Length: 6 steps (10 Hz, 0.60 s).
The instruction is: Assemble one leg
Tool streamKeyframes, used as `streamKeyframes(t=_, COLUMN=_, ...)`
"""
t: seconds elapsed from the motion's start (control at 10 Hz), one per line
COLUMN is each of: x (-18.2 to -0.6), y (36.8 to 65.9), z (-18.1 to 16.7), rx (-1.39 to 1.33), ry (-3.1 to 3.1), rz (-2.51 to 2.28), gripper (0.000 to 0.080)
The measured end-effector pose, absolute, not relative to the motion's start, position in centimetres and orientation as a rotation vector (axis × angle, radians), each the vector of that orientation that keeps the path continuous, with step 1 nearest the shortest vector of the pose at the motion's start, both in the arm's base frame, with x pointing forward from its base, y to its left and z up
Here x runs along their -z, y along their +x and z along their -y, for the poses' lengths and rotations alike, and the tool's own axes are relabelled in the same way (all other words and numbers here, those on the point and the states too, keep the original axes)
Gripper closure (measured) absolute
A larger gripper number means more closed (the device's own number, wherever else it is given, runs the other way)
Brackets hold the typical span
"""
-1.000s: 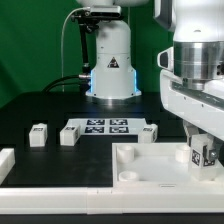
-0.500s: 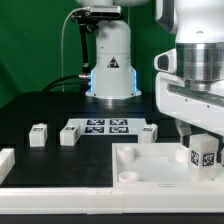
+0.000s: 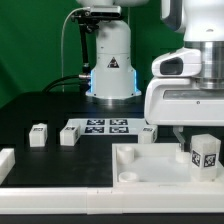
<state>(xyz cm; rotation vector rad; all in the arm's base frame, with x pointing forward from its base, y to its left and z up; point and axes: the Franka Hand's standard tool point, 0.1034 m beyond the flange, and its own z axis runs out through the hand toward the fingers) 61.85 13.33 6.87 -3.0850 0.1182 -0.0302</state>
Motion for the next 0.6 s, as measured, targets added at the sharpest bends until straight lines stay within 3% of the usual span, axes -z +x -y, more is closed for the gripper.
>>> streamKeyframes(t=0.4, x=-6.9, y=62.4, z=-11.8, rx=0.053, ry=-3.065, rz=0.545, gripper=0.0151)
streamKeyframes(t=0.6, x=-6.9, y=62.4, z=-11.7, rx=0.052, ry=-3.064, rz=0.562, gripper=0.0180)
